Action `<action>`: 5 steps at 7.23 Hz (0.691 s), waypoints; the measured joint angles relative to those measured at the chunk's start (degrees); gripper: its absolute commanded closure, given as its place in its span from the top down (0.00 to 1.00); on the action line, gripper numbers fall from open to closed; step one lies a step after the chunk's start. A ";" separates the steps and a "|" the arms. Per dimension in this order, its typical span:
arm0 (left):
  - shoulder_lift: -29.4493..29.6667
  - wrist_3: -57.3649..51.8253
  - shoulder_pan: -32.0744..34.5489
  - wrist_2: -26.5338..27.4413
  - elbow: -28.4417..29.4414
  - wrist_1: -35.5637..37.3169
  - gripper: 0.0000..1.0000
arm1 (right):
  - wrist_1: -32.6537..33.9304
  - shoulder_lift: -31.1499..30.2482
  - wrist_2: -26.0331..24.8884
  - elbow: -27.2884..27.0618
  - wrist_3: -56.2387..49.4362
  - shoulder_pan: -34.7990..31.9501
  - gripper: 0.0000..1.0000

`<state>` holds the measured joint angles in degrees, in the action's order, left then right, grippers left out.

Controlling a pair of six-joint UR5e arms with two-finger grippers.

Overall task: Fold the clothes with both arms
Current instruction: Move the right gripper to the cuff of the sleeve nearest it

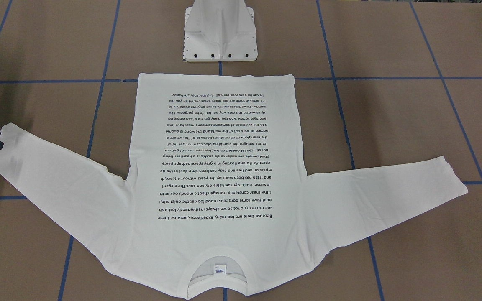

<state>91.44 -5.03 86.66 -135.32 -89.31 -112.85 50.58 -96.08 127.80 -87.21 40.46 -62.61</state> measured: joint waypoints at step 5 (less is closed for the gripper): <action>0.00 -0.53 0.00 -0.02 0.38 -0.36 1.00 | -0.09 1.59 0.09 4.92 -0.48 0.36 0.17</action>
<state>91.45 -5.56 86.66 -135.34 -88.94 -113.21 50.48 -94.49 127.88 -82.28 39.98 -62.25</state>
